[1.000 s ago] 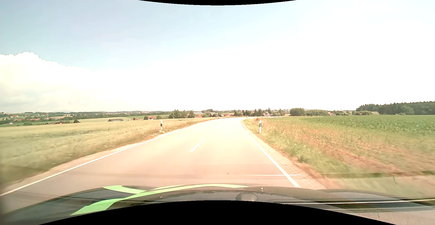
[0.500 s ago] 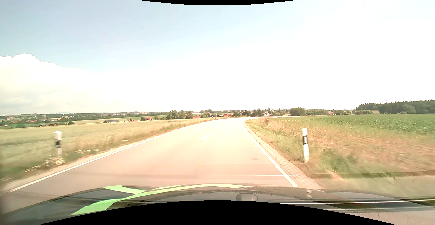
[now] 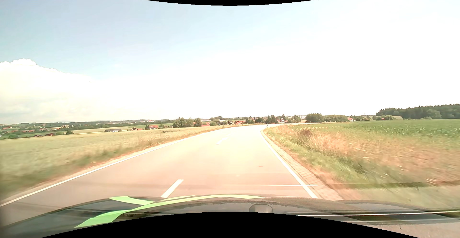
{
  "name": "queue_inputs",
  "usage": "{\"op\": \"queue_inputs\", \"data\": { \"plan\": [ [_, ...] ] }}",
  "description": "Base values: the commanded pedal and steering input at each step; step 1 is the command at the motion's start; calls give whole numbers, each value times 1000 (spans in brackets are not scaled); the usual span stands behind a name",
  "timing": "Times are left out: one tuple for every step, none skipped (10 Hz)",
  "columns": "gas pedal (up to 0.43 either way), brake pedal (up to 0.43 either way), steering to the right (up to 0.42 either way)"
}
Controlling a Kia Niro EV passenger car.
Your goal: Follow the waypoints while adhering to traffic rules and regulations
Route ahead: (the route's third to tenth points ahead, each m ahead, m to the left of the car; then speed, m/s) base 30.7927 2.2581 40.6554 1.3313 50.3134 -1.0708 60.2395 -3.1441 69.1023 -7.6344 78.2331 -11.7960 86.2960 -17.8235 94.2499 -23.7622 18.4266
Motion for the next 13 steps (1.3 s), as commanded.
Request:
{"op": "queue_inputs", "data": {
  "plan": [
    [110, 0, 2],
    [110, 0, 5],
    [110, 0, 9],
    [98, 0, 10],
    [98, 0, 10],
    [87, 0, 11],
    [79, 0, 16],
    [67, 0, 20],
    [59, 0, 20],
    [47, 0, 20],
    [47, 0, 21],
    [47, 0, 24],
    [47, 0, 26]
  ]
}}
